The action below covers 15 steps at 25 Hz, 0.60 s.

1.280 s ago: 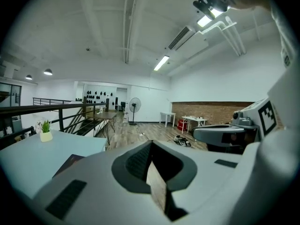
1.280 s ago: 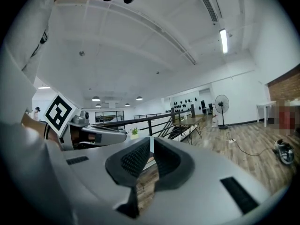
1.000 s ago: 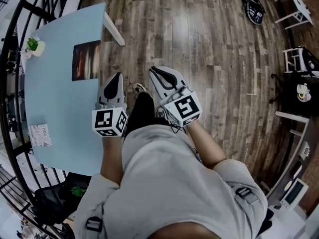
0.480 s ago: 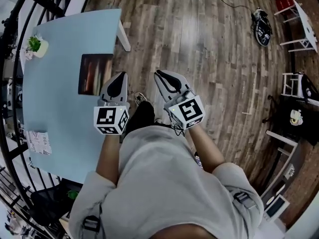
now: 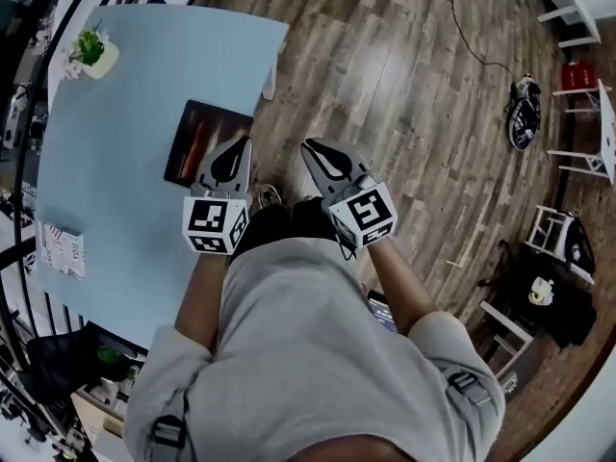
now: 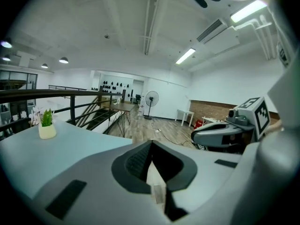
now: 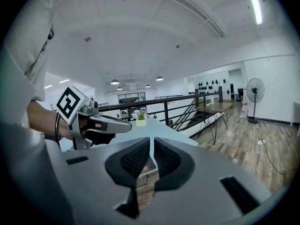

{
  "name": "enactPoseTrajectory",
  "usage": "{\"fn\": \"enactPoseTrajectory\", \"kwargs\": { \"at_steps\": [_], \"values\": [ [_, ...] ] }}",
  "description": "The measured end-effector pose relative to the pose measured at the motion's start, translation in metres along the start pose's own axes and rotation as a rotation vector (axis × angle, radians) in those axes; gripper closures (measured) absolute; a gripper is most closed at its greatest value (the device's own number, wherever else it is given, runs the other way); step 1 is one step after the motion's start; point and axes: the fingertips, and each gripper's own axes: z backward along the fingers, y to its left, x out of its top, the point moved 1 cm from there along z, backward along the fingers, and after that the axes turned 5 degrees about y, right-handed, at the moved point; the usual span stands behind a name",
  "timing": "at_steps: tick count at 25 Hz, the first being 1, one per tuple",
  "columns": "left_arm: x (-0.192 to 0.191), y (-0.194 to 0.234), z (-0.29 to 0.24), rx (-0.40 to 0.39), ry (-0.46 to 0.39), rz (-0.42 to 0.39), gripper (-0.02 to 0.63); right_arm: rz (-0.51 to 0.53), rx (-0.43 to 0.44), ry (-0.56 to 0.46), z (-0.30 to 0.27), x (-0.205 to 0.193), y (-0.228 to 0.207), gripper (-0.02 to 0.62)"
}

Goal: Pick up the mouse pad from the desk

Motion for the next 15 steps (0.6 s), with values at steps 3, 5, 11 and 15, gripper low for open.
{"fn": "enactPoseTrajectory", "kwargs": {
  "at_steps": [3,5,11,15],
  "values": [
    [-0.006,0.016,-0.004,0.078,0.017,0.049,0.594,-0.002,0.099,0.032,-0.024,0.000,-0.007,0.563],
    [-0.008,0.027,-0.008,0.135,0.023,0.076,0.594,0.017,0.166,0.055,-0.040,0.000,-0.011,0.563],
    [-0.023,0.054,-0.001,0.325,0.027,0.192,0.594,0.114,0.385,0.137,-0.082,-0.011,-0.006,0.563],
    [-0.043,0.055,0.004,0.430,0.051,0.256,0.594,0.135,0.495,0.174,-0.098,-0.024,-0.007,0.565]
  ]
}}
